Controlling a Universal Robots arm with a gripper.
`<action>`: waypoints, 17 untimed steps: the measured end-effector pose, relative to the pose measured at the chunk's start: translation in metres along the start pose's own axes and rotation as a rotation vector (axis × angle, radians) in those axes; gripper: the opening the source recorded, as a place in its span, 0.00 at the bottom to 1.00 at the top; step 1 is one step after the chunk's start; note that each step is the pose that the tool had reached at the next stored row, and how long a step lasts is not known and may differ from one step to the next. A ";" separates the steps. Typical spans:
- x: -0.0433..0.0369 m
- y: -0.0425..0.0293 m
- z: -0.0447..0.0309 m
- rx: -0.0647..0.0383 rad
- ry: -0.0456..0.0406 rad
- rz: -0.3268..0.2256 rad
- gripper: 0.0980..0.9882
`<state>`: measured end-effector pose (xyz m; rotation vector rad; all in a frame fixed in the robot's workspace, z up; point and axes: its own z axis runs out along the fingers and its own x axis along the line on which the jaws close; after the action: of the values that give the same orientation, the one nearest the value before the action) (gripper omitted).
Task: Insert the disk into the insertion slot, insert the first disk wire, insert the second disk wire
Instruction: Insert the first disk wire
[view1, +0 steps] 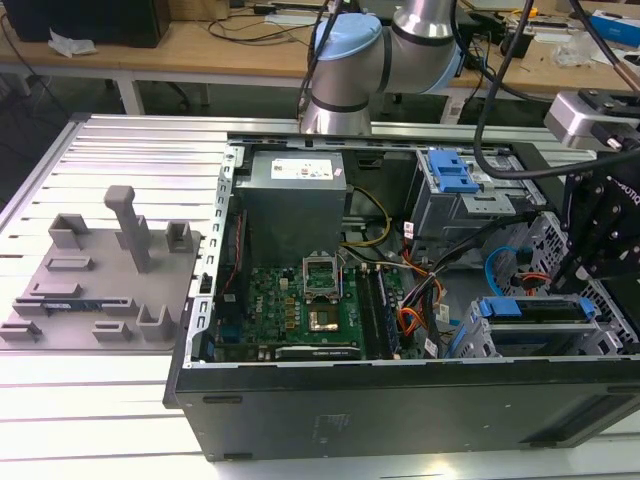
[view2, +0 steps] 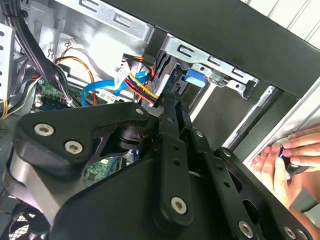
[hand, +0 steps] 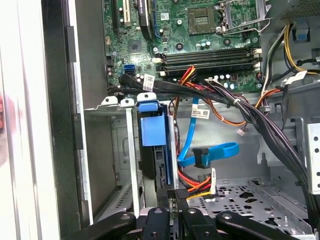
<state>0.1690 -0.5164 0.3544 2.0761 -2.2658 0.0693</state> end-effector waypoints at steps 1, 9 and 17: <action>0.0002 0.0000 0.0000 0.000 0.0000 0.000 0.07; 0.0025 -0.0002 0.0011 0.000 0.0001 0.000 0.07; 0.0028 -0.0003 0.0028 0.000 0.0009 0.002 0.07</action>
<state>0.1690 -0.5194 0.3518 2.0738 -2.2670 0.0703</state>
